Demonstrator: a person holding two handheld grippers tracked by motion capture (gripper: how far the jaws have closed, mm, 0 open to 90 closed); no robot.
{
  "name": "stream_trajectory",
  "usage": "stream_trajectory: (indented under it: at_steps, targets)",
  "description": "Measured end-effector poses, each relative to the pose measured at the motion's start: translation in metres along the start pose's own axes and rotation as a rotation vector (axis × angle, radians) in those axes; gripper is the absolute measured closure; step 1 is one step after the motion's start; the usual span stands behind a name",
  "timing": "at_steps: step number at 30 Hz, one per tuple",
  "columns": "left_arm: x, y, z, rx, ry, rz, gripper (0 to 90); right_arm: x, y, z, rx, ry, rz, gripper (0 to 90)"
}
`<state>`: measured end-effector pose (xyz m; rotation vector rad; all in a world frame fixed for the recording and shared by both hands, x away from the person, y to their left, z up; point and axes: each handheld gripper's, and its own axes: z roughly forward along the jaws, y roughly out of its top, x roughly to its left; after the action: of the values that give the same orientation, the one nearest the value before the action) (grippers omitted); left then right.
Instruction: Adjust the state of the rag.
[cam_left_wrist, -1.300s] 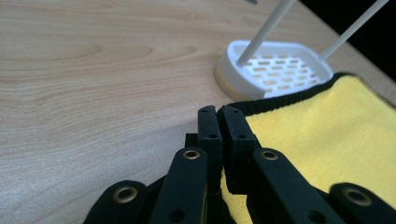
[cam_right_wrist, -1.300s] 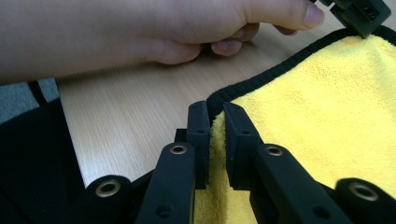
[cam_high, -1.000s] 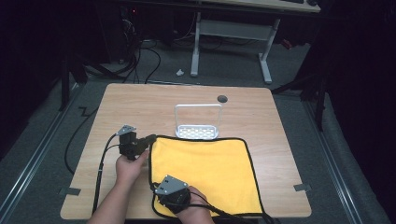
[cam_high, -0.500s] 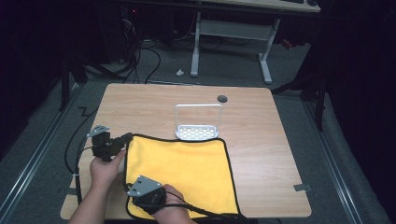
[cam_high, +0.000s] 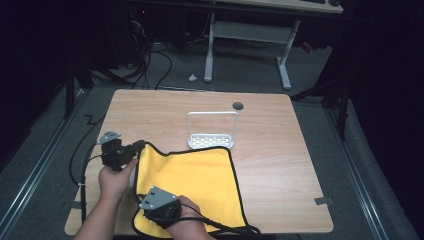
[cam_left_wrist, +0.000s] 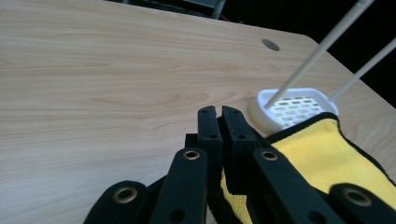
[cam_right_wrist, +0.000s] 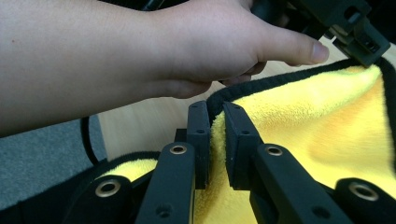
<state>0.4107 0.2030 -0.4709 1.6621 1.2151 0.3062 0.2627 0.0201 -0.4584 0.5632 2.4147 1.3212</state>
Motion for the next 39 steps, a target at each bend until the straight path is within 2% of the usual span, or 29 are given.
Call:
stream_trajectory:
  at_steps: [1, 2, 4, 5, 6, 9, 12, 14, 15, 16, 17, 18, 20, 26, 27, 30, 31, 33, 34, 35, 38, 39]
  targets:
    - [0.0, 0.0, 0.0, 0.0, 0.0, 0.0, 87.0, 0.0, 0.0, 0.0, 0.0, 0.0, 0.0, 82.5]
    - [-0.008, 0.001, 0.005, -0.003, -0.008, 0.011, 87.0, -0.006, -0.005, -0.012, 0.0, -0.019, 0.004, 82.5]
    - [-0.019, 0.004, 0.013, 0.0, -0.017, 0.016, 87.0, -0.008, -0.008, -0.017, 0.003, -0.026, 0.008, 82.5]
    - [-0.029, 0.006, 0.02, 0.0, -0.017, 0.021, 87.0, -0.016, -0.015, -0.03, 0.004, -0.051, 0.015, 82.5]
    - [-0.035, 0.007, 0.024, 0.001, -0.017, 0.022, 87.0, -0.019, -0.017, -0.035, 0.006, -0.059, 0.019, 82.5]
    - [-0.046, 0.008, 0.033, 0.002, -0.014, 0.014, 87.0, -0.03, -0.029, -0.05, 0.011, -0.094, 0.038, 82.5]
    - [-0.053, 0.009, 0.04, -0.003, -0.017, 0.005, 87.0, -0.037, -0.035, -0.059, 0.018, -0.111, 0.053, 82.4]
    - [-0.063, 0.011, 0.046, 0.001, -0.023, 0.018, 86.9, -0.044, -0.044, -0.07, 0.019, -0.127, 0.071, 82.4]
    - [-0.063, 0.011, 0.046, 0.001, -0.023, 0.018, 86.9, -0.045, -0.046, -0.073, 0.019, -0.133, 0.075, 82.4]
    - [-0.068, 0.012, 0.049, 0.008, -0.031, 0.028, 86.9, -0.045, -0.046, -0.073, 0.019, -0.133, 0.075, 82.4]
    - [-0.077, 0.012, 0.053, 0.01, -0.035, 0.043, 86.9, -0.049, -0.053, -0.08, 0.021, -0.144, 0.082, 82.4]
    - [-0.077, 0.012, 0.053, 0.01, -0.035, 0.043, 86.9, -0.05, -0.055, -0.083, 0.021, -0.15, 0.083, 82.4]
    - [-0.092, 0.013, 0.06, 0.005, -0.042, 0.056, 86.8, -0.052, -0.06, -0.09, 0.025, -0.159, 0.09, 82.4]
    - [-0.114, 0.012, 0.074, -0.002, -0.058, 0.043, 86.8, -0.059, -0.079, -0.112, 0.036, -0.199, 0.106, 82.4]
    - [-0.12, 0.012, 0.077, 0.003, -0.06, 0.053, 86.8, -0.061, -0.082, -0.116, 0.04, -0.207, 0.109, 82.4]
    - [-0.132, 0.012, 0.086, 0.009, -0.054, 0.067, 86.6, -0.067, -0.095, -0.125, 0.058, -0.228, 0.129, 82.3]
    - [-0.132, 0.012, 0.086, 0.009, -0.054, 0.067, 86.5, -0.067, -0.095, -0.125, 0.058, -0.228, 0.129, 82.3]
    - [-0.145, 0.012, 0.1, 0.025, -0.033, 0.068, 86.5, -0.075, -0.108, -0.134, 0.075, -0.248, 0.154, 82.3]
    - [-0.145, 0.012, 0.1, 0.025, -0.033, 0.068, 86.4, -0.075, -0.108, -0.134, 0.075, -0.248, 0.154, 82.3]
    - [-0.151, 0.012, 0.109, 0.045, -0.023, 0.073, 86.5, -0.081, -0.119, -0.139, 0.085, -0.263, 0.187, 82.2]
    - [-0.16, 0.009, 0.123, 0.075, -0.007, 0.085, 86.3, -0.087, -0.13, -0.143, 0.104, -0.268, 0.219, 81.9]
    - [-0.16, 0.009, 0.123, 0.075, -0.007, 0.085, 86.2, -0.088, -0.134, -0.145, 0.114, -0.27, 0.227, 81.8]
